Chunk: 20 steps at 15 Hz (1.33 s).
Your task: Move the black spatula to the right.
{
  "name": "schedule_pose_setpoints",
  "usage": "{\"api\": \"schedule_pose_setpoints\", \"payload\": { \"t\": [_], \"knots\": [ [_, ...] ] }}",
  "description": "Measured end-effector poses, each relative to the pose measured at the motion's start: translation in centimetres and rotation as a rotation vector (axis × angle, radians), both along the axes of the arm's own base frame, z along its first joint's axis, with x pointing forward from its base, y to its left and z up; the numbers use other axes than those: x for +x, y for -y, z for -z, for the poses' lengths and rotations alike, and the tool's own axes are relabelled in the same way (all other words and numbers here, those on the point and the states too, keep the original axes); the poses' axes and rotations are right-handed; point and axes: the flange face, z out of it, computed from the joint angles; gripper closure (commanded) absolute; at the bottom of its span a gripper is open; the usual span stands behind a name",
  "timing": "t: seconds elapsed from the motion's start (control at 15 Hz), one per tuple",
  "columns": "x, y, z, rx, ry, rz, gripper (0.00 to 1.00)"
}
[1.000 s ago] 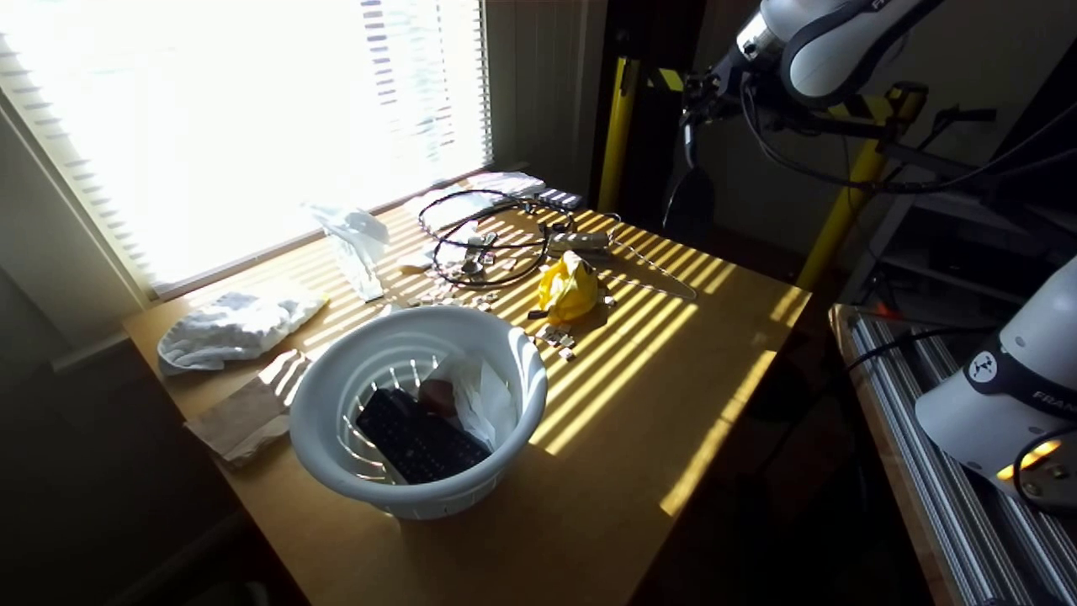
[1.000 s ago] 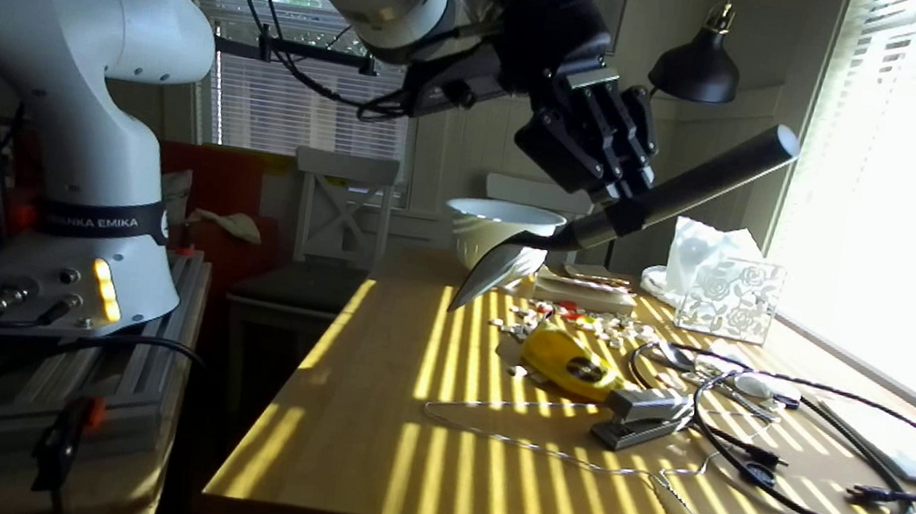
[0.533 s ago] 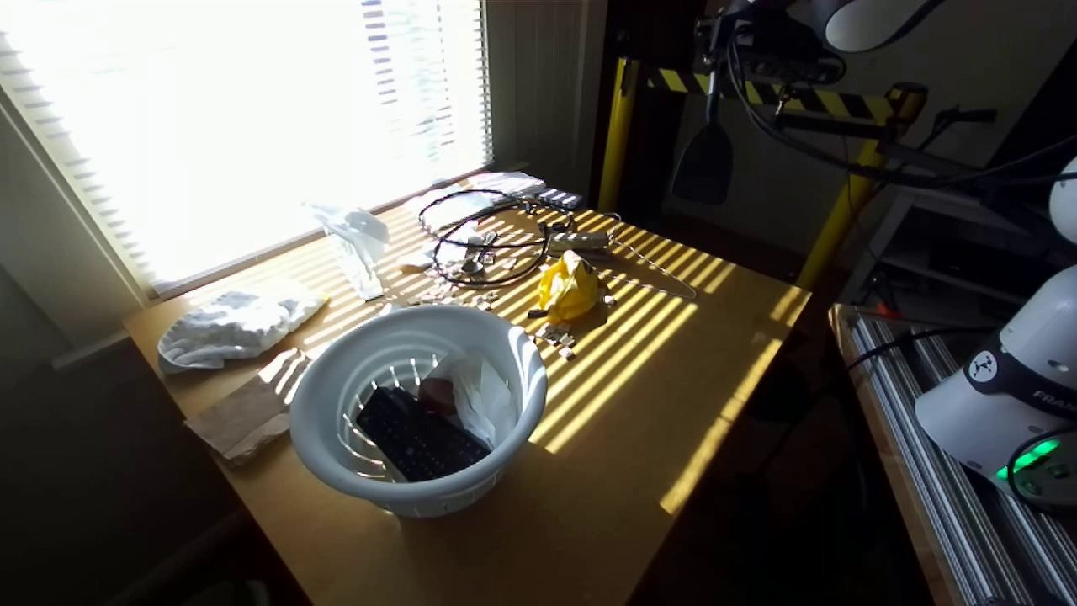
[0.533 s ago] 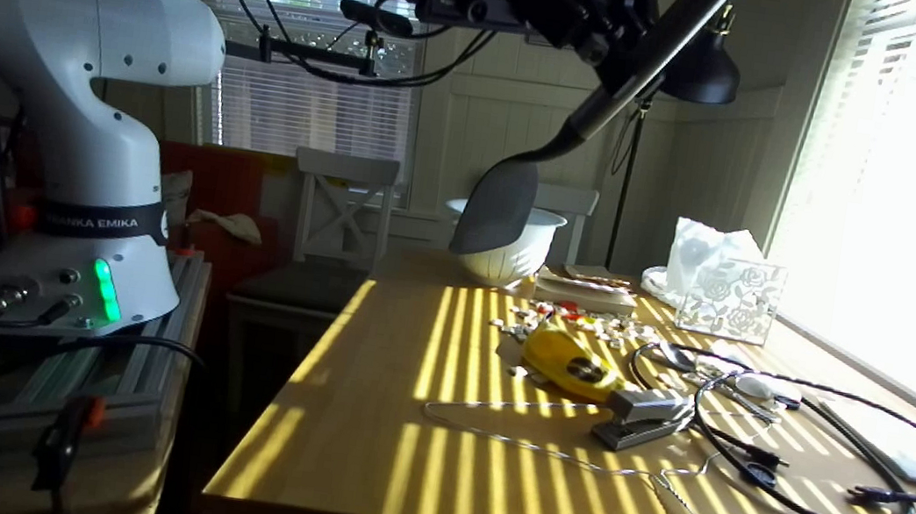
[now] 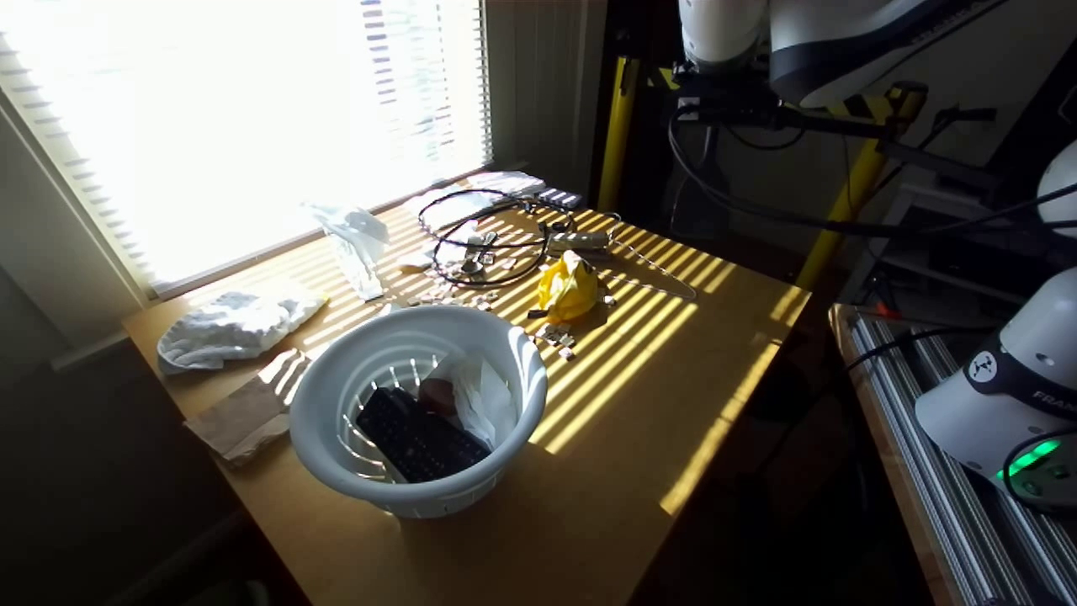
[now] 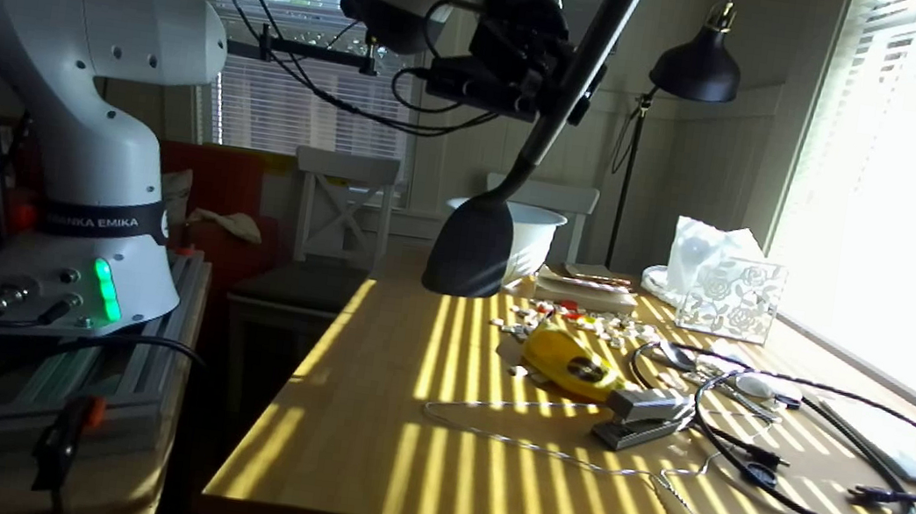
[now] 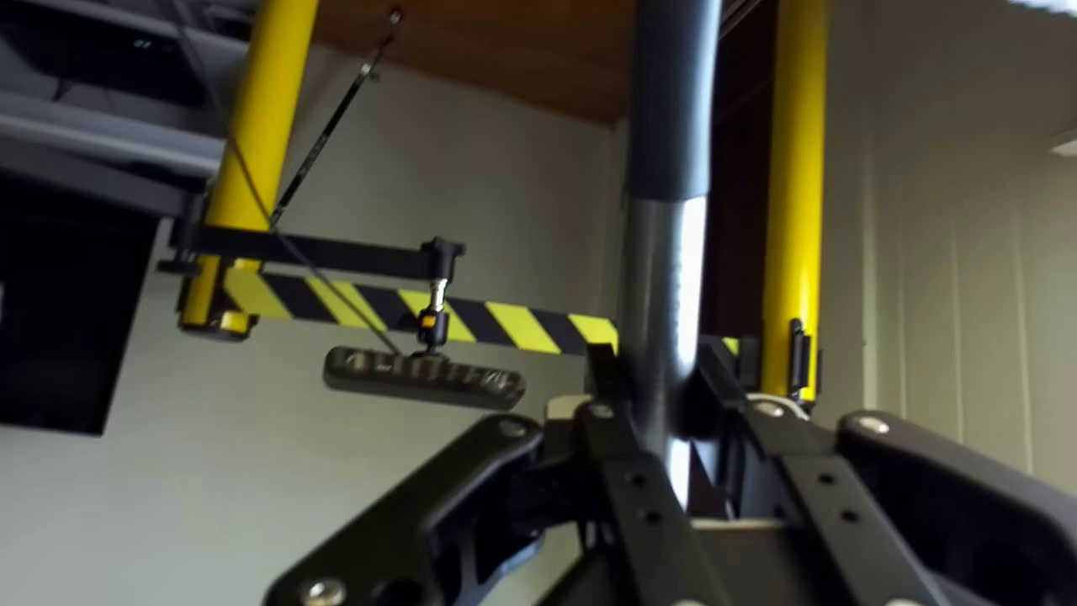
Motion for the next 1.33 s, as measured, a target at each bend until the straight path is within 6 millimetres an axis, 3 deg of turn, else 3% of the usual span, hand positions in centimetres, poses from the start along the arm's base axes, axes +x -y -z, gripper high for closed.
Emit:
{"api": "schedule_pose_setpoints", "payload": {
  "t": [0.4, 0.67, 0.73, 0.93, 1.0, 1.33],
  "knots": [
    [-0.9, 0.6, 0.7, -0.267, -0.197, 0.157, 0.94],
    [-0.9, 1.6, 1.3, -0.324, -0.2, 0.199, 0.94],
    [-0.7, 1.9, 1.5, -0.327, -0.181, 0.2, 0.76],
    [0.0, 2.3, 2.0, -0.279, -0.145, 0.188, 0.76],
    [0.0, 2.3, 2.0, -0.271, -0.141, 0.188, 0.94],
    [-0.8, 1.9, 1.6, -0.361, -0.118, 0.293, 0.94]
  ]
}}
